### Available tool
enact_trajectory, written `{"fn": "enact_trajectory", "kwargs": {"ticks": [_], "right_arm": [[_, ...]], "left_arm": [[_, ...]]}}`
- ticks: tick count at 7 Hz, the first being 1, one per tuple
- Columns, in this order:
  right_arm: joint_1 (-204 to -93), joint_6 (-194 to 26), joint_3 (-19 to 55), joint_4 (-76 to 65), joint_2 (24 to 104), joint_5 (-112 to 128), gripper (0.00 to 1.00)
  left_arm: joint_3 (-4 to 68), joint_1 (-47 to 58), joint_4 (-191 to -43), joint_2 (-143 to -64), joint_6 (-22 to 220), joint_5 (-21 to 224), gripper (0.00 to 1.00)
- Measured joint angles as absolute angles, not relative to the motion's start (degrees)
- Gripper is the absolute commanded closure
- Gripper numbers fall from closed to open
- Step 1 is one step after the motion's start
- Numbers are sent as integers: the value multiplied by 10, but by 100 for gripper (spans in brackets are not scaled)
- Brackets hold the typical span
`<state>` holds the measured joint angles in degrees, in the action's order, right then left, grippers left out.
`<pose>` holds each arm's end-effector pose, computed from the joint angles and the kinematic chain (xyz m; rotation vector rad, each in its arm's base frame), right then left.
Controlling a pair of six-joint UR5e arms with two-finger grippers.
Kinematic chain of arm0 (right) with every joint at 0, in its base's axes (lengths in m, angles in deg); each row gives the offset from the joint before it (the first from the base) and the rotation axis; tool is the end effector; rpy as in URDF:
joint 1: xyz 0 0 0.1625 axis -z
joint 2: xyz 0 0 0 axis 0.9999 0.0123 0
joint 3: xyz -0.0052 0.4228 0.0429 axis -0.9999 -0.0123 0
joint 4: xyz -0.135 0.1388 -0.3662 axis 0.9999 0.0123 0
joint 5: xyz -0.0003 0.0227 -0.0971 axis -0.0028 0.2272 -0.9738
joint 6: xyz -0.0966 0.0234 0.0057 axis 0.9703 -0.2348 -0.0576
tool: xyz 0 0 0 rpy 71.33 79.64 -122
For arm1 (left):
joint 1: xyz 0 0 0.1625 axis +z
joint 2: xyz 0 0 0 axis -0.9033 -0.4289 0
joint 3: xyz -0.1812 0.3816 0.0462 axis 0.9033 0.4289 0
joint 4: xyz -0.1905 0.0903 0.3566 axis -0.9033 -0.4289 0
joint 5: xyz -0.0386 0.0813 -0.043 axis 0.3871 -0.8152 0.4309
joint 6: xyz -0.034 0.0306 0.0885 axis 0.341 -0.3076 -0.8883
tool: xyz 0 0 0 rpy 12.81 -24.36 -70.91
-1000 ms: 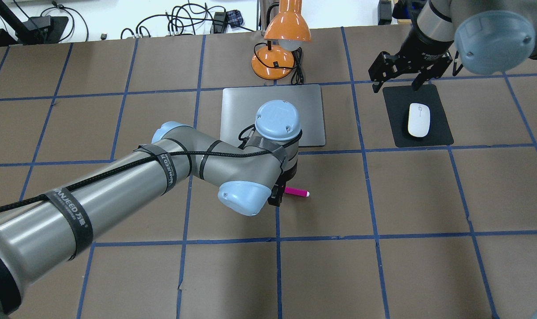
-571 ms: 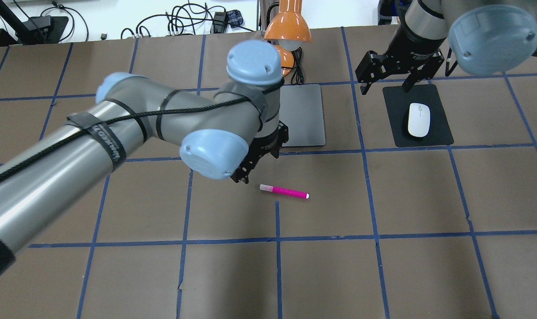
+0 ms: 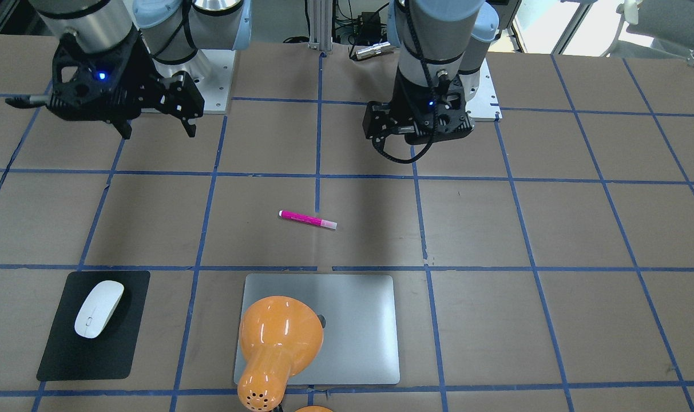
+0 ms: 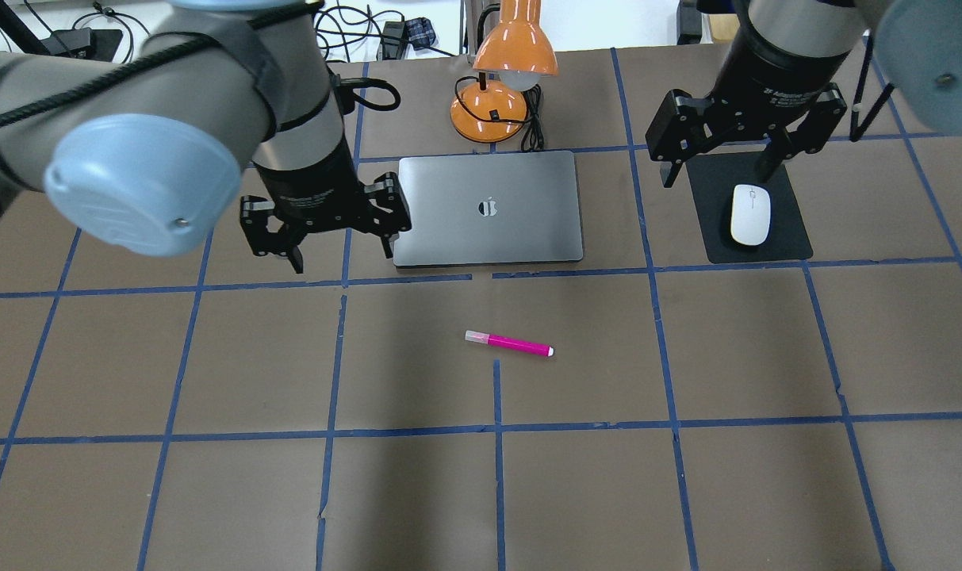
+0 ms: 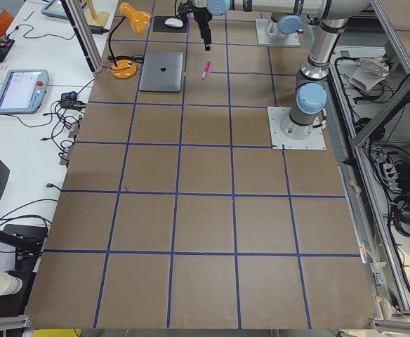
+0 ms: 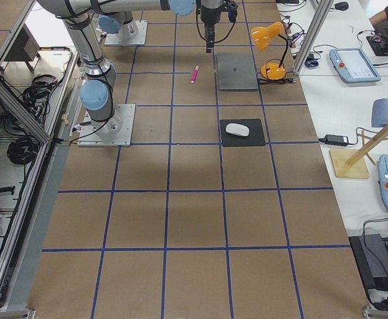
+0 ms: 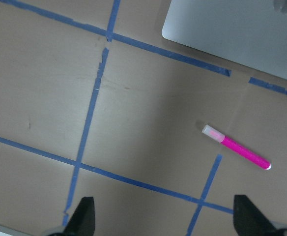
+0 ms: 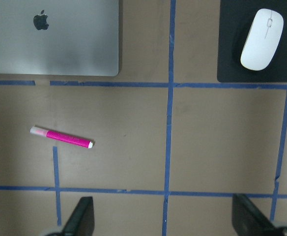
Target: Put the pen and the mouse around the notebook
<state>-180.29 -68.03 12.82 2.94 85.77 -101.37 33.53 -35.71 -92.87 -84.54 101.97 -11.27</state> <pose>0.1473 -0.4753 0.5132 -0.0106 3.0840 0.0272 -0.2165 -0.4558 0.4551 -0.2010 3.0901 0.1346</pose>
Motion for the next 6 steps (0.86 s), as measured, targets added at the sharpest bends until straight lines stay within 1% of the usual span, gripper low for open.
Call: {"fn": "enact_trajectory", "kwargs": {"ticks": [1, 3, 6], "right_arm": [[-1802, -687, 132, 26, 866, -1010, 0], [-1802, -677, 132, 48, 854, -1034, 0], [-1803, -681, 137, 58, 850, -1041, 0]], "left_arm": [[335, -327, -938, -821, 949, -112, 0], [335, -264, -934, -786, 830, -110, 0], [344, -243, -883, -774, 834, -109, 0]]}}
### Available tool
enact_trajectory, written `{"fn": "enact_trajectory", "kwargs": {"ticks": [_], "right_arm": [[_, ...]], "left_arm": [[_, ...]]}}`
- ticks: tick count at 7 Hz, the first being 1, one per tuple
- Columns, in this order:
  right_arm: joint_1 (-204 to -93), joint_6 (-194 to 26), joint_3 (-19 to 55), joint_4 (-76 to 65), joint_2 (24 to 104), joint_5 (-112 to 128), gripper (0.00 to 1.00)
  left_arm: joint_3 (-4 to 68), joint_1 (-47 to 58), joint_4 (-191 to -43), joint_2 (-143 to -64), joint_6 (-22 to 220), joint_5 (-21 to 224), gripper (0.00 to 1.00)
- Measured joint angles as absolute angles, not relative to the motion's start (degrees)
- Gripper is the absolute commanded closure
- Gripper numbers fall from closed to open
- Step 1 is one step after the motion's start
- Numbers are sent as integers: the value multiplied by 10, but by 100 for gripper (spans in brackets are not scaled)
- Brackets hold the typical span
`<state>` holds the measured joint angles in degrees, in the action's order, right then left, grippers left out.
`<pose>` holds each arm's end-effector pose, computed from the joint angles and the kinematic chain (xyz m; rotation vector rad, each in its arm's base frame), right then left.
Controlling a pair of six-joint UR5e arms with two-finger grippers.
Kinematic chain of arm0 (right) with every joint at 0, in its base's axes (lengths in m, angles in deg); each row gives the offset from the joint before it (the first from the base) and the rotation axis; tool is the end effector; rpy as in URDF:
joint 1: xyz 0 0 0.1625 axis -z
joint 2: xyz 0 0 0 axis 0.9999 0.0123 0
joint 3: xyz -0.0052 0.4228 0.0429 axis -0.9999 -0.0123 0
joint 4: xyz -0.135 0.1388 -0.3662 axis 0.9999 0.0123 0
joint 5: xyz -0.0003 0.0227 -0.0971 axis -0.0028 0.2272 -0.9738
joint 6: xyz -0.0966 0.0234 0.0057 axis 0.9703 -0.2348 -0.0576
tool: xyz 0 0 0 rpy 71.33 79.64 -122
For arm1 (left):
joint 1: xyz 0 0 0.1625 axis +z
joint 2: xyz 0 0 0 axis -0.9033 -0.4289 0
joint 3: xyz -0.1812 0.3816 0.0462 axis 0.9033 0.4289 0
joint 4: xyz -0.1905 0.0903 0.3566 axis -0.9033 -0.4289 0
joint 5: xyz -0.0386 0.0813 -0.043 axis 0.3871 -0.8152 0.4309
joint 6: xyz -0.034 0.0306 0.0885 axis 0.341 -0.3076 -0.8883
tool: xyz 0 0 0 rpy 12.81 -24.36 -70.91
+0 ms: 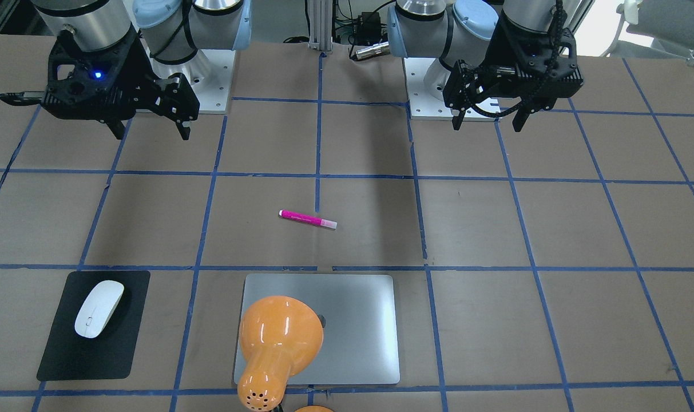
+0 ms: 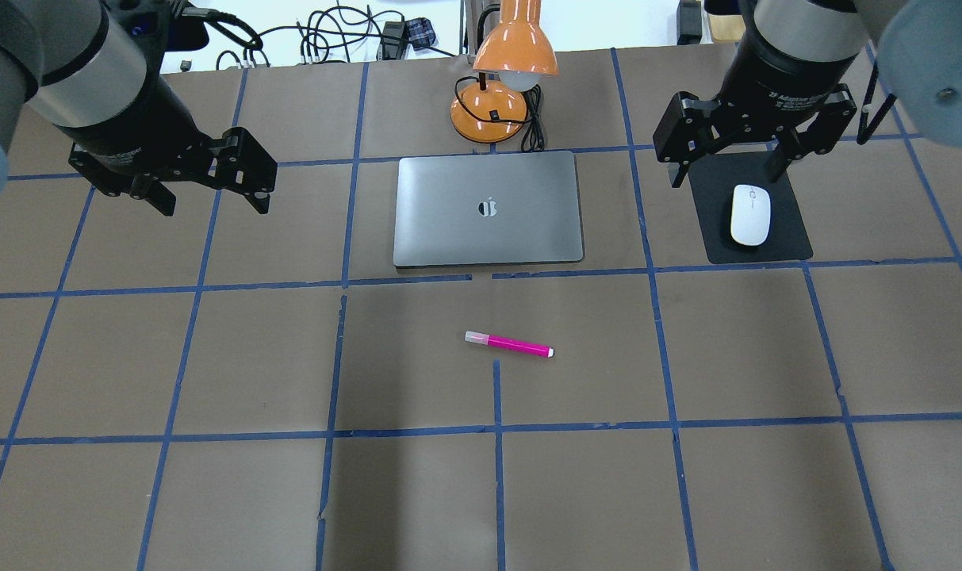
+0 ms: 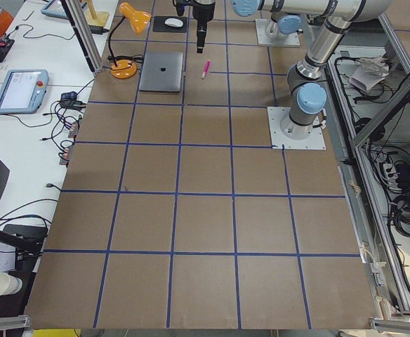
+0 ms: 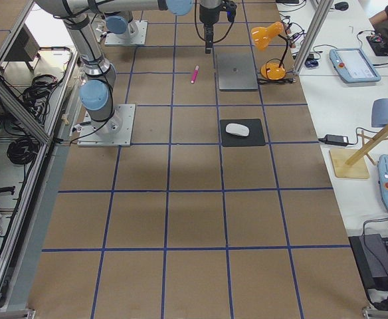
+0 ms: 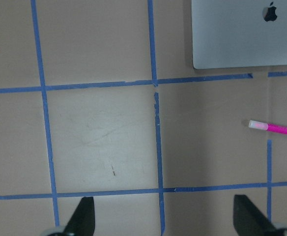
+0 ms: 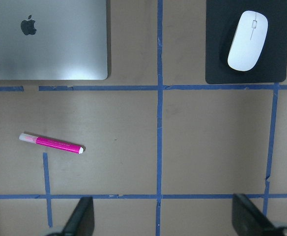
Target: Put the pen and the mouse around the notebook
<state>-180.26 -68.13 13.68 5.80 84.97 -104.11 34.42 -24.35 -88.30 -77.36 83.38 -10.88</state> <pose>0.1425 -0.4841 0.5039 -0.0080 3.1316 -0.0061 -0.1238 -0.4554 0.5144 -0.0082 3.1237 -0.1483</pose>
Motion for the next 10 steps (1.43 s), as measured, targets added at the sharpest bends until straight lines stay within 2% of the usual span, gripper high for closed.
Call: {"fn": "enact_trajectory", "kwargs": {"ticks": [10], "right_arm": [[-1802, -677, 138, 62, 849, -1037, 0]], "left_arm": [[346, -239, -868, -782, 864, -109, 0]]}}
